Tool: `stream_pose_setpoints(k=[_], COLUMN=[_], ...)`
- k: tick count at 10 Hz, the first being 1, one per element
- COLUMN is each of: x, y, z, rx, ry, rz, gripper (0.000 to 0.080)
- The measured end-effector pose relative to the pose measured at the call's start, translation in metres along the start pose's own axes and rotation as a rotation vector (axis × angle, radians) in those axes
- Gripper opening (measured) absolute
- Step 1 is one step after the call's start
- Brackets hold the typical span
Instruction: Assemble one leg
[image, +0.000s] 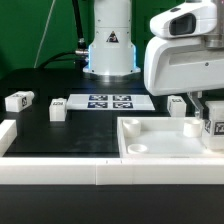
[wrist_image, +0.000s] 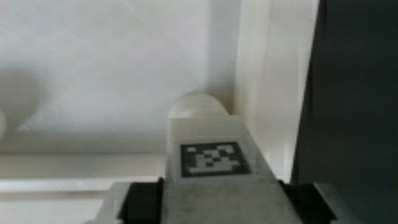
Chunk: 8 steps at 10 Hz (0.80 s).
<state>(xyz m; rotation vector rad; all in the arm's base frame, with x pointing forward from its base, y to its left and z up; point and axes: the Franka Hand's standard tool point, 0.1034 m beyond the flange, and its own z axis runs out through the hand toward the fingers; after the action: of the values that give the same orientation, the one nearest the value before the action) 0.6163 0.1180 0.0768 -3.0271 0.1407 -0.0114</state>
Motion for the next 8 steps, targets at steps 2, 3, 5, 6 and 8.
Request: stream_pose_setpoints(k=[2, 3, 5, 6, 8], x=[0.0002, 0.0003, -0.0011, -0.001, -0.0016], y=[-0.0008, -0.0014, -0.0043, -0.0055, -0.0091], z=[0.0004, 0.0007, 0.002, 0.0023, 0.0033], rx=[0.004, 0.006, 0.016, 0.02, 0.042], ry=[0.01, 0.013, 0.01, 0.014, 0.017], rz=[0.267, 0.367, 0.632, 0.74, 0.994], gripper=[0.0297, 0.0297, 0.0297, 0.0297, 0.0297])
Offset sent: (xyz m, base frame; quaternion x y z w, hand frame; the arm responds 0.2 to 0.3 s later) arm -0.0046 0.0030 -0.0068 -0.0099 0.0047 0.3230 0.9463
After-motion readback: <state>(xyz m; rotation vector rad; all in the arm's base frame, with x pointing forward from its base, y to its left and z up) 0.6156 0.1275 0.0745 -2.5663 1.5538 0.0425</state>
